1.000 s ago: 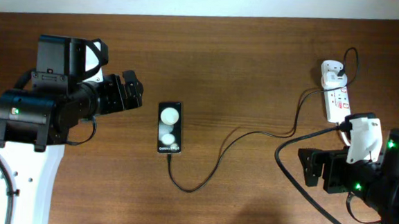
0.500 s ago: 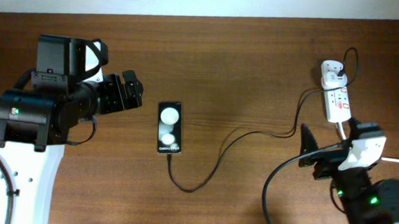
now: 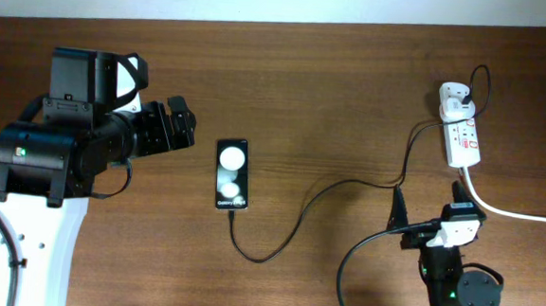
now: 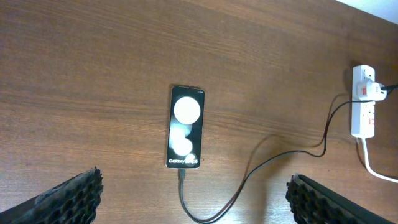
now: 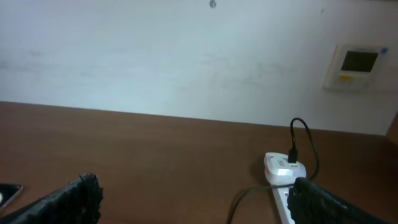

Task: Plug charger to phone and switch on socket

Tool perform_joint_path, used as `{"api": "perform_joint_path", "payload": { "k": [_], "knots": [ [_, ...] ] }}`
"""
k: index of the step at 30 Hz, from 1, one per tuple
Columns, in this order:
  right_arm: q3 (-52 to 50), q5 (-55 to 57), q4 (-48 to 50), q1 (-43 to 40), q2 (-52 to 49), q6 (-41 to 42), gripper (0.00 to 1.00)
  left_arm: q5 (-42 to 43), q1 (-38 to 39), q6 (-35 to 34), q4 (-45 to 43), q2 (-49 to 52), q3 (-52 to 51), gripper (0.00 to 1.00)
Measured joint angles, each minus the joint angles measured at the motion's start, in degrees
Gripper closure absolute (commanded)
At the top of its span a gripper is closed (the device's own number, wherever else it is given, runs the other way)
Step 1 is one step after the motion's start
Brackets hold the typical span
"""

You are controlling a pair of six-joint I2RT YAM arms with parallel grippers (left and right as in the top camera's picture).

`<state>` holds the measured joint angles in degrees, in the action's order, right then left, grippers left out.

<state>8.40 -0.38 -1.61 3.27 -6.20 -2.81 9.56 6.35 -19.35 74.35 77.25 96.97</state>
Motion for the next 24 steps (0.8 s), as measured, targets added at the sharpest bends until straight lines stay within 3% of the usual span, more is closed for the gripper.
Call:
{"api": "perform_joint_path", "payload": {
  "k": [12,24],
  "knots": [
    [-6.5,0.4,2.3,0.0,4.1,0.0,0.01,0.0,0.0,0.0,0.0,0.0,0.0,0.01],
    [-7.6,0.3,-2.8,0.0,4.7,0.0,0.01,0.0,0.0,0.0,0.0,0.0,0.0,0.01]
  ]
}}
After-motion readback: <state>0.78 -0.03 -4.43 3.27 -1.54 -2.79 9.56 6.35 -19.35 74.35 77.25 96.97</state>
